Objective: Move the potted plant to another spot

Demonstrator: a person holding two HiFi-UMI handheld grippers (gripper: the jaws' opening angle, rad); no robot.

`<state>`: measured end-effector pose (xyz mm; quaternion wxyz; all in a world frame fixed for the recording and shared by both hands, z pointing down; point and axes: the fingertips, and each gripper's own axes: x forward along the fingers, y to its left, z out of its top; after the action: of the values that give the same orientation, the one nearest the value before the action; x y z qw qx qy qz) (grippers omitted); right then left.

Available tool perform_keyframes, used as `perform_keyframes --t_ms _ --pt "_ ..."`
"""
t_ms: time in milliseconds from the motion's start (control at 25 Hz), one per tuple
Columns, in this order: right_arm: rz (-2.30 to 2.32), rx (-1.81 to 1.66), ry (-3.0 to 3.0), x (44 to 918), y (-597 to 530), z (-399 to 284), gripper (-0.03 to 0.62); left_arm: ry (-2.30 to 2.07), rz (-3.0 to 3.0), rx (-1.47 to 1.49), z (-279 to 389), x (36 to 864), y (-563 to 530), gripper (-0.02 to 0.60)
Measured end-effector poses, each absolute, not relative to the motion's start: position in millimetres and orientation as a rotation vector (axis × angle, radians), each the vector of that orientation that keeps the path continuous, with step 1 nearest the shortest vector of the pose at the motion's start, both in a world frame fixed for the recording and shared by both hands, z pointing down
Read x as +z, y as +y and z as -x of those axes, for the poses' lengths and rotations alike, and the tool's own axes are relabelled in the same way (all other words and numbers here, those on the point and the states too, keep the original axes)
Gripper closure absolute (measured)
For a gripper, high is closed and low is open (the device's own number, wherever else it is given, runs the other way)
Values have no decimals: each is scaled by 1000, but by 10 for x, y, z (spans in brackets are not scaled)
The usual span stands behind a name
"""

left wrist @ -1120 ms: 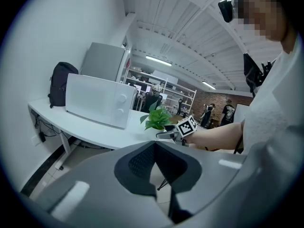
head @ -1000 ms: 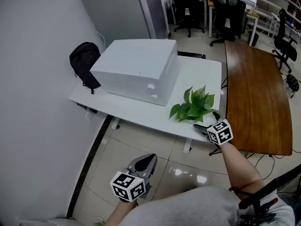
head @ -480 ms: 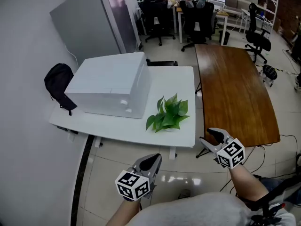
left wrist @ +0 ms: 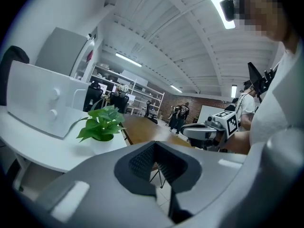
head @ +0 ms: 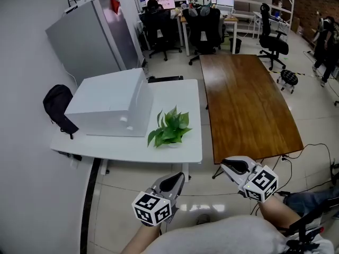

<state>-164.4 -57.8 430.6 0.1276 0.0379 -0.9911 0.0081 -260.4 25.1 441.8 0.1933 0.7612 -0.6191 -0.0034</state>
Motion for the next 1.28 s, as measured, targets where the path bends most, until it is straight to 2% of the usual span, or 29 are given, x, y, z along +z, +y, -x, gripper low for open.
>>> perform_keyframes --t_ms 80,640,920,1280 --pt "-108 37 -2892 4240 -495 1439 588 -1732 -2165 -3 2348 4338 242 584" --pt "-70 167 -2908 3963 246 -113 589 -1721 -2327 90 425 3726 661 584" --pt "-70 187 -2920 3845 570 -469 589 -1720 -2356 116 133 3552 963 584" --pt "-85 187 -2942 3609 1573 -639 589 -1704 -2415 133 41 3474 1774 584"
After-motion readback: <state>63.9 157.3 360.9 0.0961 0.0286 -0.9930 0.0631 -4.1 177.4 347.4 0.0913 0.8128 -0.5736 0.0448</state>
